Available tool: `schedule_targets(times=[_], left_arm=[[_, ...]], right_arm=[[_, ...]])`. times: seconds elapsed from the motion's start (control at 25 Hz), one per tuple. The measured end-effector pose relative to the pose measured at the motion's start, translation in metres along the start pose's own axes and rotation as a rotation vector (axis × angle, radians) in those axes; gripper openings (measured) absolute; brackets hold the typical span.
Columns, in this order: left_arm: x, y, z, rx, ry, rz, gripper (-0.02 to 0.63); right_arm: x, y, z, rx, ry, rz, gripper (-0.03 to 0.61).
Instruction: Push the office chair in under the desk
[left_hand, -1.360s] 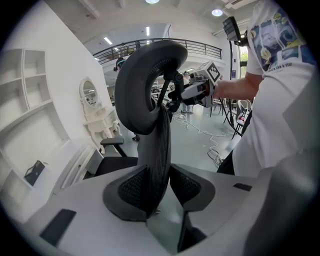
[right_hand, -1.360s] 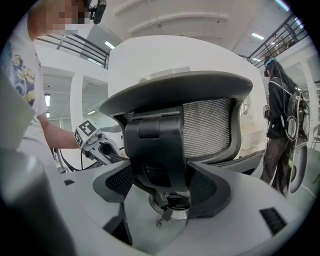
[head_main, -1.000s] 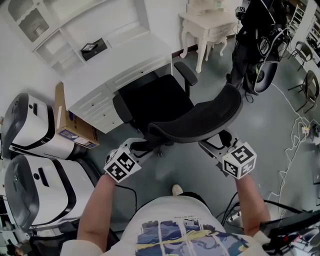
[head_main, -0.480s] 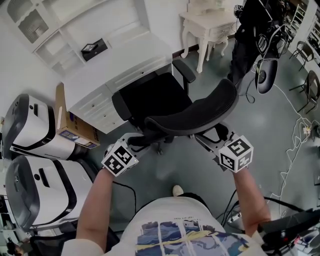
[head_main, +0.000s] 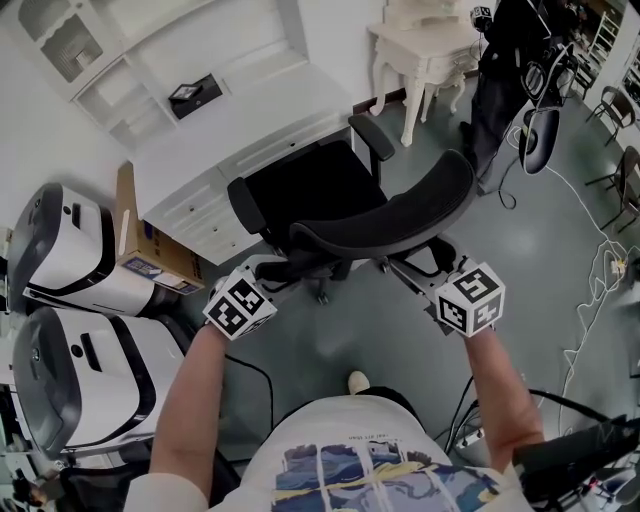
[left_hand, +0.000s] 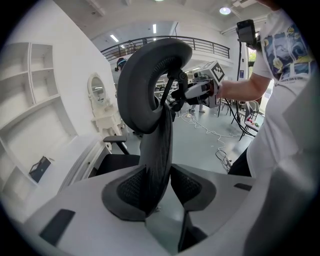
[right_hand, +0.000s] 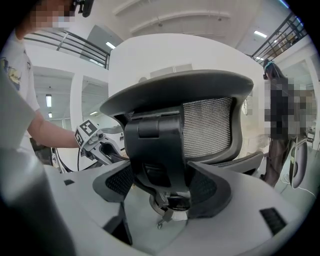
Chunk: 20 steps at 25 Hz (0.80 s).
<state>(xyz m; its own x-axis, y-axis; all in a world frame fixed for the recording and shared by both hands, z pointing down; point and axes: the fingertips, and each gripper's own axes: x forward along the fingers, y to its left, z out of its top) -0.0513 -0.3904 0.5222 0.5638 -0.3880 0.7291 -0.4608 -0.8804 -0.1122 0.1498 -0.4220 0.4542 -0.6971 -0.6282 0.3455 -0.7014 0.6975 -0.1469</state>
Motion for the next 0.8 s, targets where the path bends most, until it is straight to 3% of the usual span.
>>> schedule_targets(times=[0.8], left_arm=[[-0.002,0.043,-0.007,-0.027,0.004,0.015,0.173]], right_arm=[[0.037,-0.003,0.015,0.007,-0.008,-0.006,0.336]])
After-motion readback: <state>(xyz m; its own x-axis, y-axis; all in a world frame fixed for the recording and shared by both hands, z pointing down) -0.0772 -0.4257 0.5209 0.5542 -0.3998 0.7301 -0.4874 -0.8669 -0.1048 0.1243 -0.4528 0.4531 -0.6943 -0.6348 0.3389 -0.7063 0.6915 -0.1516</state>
